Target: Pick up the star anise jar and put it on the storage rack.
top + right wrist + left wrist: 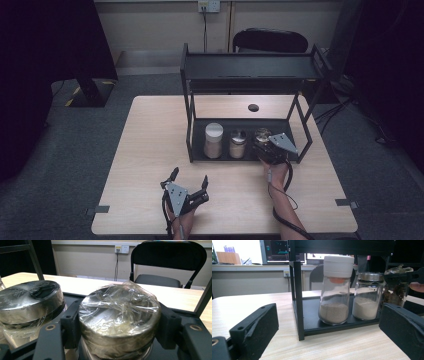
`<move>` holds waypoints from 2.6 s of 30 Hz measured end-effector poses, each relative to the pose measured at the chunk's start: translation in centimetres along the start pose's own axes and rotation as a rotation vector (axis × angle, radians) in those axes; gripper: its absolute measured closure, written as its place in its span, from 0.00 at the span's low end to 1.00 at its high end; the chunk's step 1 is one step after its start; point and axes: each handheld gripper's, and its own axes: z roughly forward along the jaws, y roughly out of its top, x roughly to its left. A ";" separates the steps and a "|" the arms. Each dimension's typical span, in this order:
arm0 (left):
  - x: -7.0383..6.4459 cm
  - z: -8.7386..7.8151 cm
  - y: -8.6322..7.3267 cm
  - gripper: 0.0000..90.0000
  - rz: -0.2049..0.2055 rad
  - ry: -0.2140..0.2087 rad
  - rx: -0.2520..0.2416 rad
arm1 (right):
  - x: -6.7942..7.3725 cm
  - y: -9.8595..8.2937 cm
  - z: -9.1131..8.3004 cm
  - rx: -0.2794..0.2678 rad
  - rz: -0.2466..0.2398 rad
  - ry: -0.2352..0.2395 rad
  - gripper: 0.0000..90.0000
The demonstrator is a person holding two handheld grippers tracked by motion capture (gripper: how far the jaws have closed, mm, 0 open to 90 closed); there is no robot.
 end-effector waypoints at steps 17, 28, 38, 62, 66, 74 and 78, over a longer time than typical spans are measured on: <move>0.0 0.0 0.0 0.02 0.000 -0.002 0.001 | 0.3 0.3 0.1 0.012 0.001 -0.011 0.37; 0.0 0.0 0.0 0.02 -0.001 -0.002 0.001 | 0.3 0.4 0.1 0.018 0.001 -0.009 0.33; 0.0 0.0 0.0 0.02 -0.001 -0.001 0.000 | 0.4 0.3 0.0 0.004 0.007 -0.022 0.22; 0.0 0.0 0.0 0.02 0.000 0.001 -0.001 | 0.6 -0.1 -0.2 -0.028 0.038 -0.044 0.00; 0.0 0.0 0.0 0.02 0.000 0.001 0.000 | 0.5 -0.2 -0.2 -0.028 0.042 -0.044 0.00; 0.0 0.0 0.0 0.02 0.000 0.001 0.000 | 0.6 -0.1 -0.4 -0.031 0.048 -0.041 0.00; 0.0 0.0 0.0 0.02 0.000 0.001 0.000 | 0.6 0.1 -0.5 -0.035 0.047 -0.044 0.00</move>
